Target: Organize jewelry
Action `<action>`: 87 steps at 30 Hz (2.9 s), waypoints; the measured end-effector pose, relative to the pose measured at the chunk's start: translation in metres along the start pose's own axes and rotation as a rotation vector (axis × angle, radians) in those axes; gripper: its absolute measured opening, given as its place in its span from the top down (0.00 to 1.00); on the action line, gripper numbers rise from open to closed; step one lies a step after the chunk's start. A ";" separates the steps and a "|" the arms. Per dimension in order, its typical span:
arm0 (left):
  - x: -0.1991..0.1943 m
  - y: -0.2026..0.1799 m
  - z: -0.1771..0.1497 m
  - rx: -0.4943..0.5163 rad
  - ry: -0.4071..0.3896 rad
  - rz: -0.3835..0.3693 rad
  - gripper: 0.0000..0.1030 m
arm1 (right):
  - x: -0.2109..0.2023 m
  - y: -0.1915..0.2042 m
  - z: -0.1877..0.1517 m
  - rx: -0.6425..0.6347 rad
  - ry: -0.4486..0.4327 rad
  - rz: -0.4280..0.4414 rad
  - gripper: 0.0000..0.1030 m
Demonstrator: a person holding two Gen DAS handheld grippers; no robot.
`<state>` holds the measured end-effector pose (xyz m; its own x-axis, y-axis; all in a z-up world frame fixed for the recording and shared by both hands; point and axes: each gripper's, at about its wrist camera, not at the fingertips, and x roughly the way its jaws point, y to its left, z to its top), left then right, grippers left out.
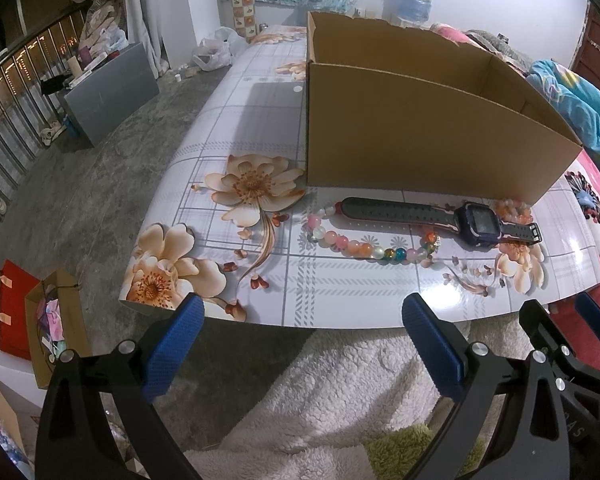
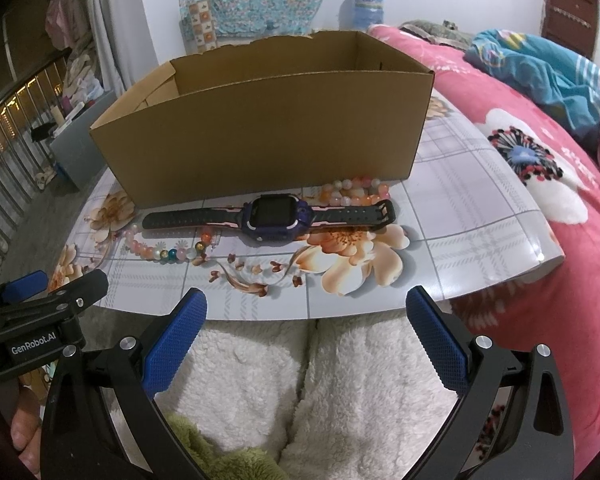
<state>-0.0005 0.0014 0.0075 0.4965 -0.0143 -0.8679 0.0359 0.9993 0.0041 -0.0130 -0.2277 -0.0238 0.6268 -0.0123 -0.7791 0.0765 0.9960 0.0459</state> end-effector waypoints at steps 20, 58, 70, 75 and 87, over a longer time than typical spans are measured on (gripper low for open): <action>0.003 0.008 0.000 -0.010 -0.006 0.011 0.06 | -0.001 -0.001 0.001 0.015 -0.006 0.016 0.07; 0.032 0.043 0.032 0.045 -0.195 -0.437 0.08 | 0.032 0.021 0.039 -0.021 -0.048 0.107 0.40; 0.060 0.012 0.045 0.089 -0.054 -0.570 0.46 | 0.065 0.007 0.040 -0.011 0.023 0.132 0.67; 0.071 0.007 0.050 0.066 -0.001 -0.547 0.46 | 0.063 0.002 0.036 -0.004 0.020 0.162 0.67; 0.081 -0.009 0.060 0.063 0.058 -0.469 0.45 | 0.063 -0.013 0.032 0.033 0.013 0.228 0.67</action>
<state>0.0909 -0.0108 -0.0329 0.3650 -0.4596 -0.8097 0.2979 0.8816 -0.3661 0.0502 -0.2445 -0.0533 0.6209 0.2139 -0.7541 -0.0401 0.9695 0.2419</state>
